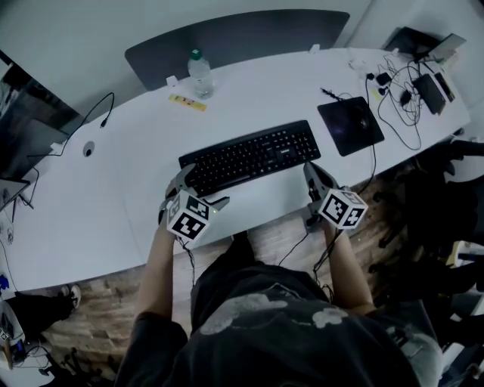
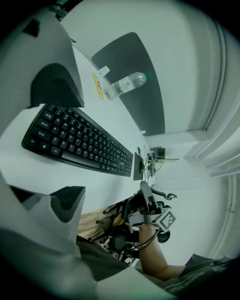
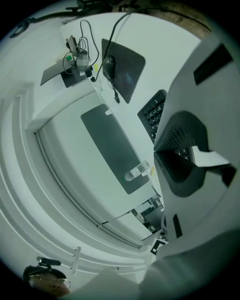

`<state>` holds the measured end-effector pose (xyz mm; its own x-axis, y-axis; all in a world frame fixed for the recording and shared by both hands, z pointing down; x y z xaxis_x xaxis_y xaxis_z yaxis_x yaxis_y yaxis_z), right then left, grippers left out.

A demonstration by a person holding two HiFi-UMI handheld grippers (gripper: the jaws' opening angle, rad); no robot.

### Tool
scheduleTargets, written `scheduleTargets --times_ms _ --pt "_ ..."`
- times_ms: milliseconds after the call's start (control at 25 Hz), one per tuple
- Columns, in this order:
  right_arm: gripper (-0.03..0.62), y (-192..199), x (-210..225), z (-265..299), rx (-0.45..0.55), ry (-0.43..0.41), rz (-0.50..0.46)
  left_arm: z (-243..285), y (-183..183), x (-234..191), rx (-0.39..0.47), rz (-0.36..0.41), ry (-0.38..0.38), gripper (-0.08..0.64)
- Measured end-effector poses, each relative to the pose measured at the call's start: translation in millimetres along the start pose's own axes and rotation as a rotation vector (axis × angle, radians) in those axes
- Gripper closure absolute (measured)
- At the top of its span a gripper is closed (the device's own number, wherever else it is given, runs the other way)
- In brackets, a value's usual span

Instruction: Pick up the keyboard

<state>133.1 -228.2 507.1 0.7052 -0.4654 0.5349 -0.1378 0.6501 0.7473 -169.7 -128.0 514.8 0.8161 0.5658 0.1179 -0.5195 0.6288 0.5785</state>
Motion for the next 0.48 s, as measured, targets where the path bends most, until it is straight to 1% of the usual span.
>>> scheduleTargets --times_ms 160,280,360,480 --pt "0.592 -10.2 -1.0 17.2 -0.013 0.01 -0.005 25.2 -4.8 -13.8 -0.112 0.112 0.078 0.048" --pt "0.592 -14.8 -2.7 26.1 -0.016 0.01 -0.005 40.2 -6.4 -22.2 -0.195 0.188 0.099 0.031" --pt "0.592 -17.3 -2.7 31.1 -0.018 0.018 -0.008 46.7 -8.9 -29.0 -0.223 0.206 0.107 0.014" --pt "0.592 -20.2 0.0 37.3 -0.021 0.027 -0.008 56.5 -10.9 -35.4 -0.248 0.211 0.134 0.006"
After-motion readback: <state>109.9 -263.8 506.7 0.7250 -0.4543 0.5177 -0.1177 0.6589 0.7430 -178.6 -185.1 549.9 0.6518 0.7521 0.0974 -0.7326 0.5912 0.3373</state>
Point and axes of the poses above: the fingertips, and each gripper's own axes: z forward along the fingers, x to its right, y out of its underside, the point moved 7 cm from there along -z, backward along the fingers, and after that the axes turned 7 degrees about -x, right-handed, at the moved point
